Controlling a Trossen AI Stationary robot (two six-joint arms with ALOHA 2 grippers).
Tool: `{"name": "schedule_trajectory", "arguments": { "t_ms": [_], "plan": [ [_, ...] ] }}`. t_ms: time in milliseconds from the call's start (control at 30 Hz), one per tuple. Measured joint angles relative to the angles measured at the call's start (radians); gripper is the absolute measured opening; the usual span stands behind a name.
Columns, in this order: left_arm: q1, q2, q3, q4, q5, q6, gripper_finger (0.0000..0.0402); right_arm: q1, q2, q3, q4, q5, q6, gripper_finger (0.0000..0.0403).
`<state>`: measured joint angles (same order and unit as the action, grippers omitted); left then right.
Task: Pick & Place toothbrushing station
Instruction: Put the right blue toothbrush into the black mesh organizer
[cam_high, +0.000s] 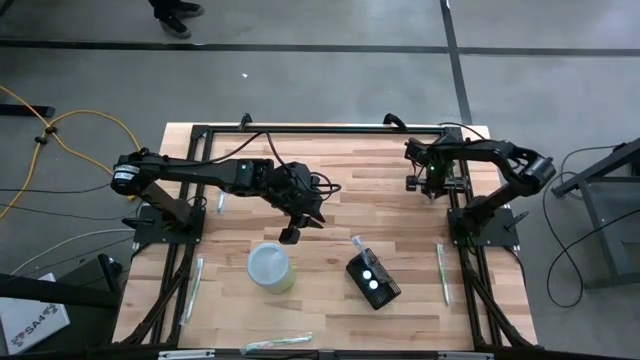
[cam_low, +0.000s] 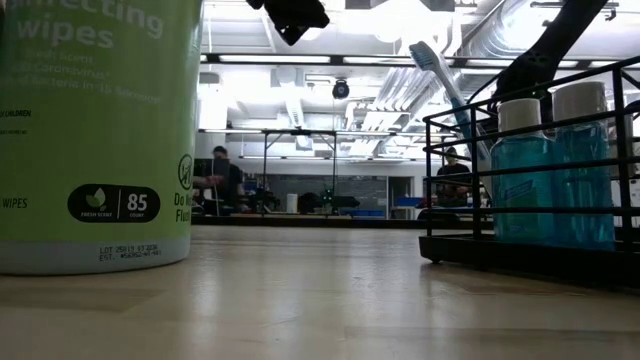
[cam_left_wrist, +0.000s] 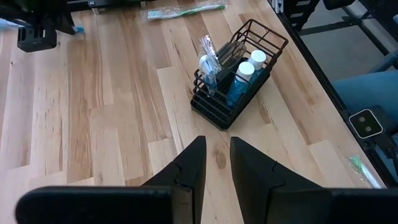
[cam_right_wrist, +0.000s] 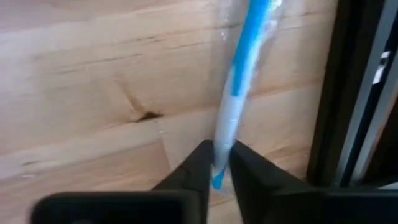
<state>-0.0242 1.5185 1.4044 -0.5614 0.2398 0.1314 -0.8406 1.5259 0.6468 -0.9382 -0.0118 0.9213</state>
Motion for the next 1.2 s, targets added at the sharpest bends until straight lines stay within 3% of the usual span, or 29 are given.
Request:
{"name": "schedule_trajectory", "arguments": {
  "t_ms": [67, 333, 467, 633, 933, 1200],
  "plan": [
    [0.0, 0.0, 0.0, 0.0, 0.0, 0.0, 0.0068, 0.0, 0.0, 0.0, 0.001, 0.0, -0.022, 0.0019],
    [0.0, 0.0, 0.0, 0.0, 0.0, -0.025, 0.0068, 0.014, -0.022, -0.002, 0.008, 0.031, -0.061, 0.0013],
    [0.0, 0.0, 0.0, 0.0, 0.0, -0.071, 0.0068, 0.051, -0.089, -0.008, 0.03, 0.105, -0.065, 0.0013],
    [0.0, 0.0, 0.0, 0.0, 0.0, -0.085, 0.0068, 0.118, -0.219, -0.006, 0.027, 0.111, -0.06, 0.0013],
    [0.0, 0.0, 0.0, 0.0, -0.009, -0.051, 0.0068, 0.332, -0.497, -0.005, 0.055, 0.133, 0.046, 0.0013],
    [0.0, 0.0, 0.0, 0.0, -0.009, -0.017, 0.0068, 0.605, -0.661, -0.004, 0.244, 0.158, 0.068, 0.0013]
  ]
}}
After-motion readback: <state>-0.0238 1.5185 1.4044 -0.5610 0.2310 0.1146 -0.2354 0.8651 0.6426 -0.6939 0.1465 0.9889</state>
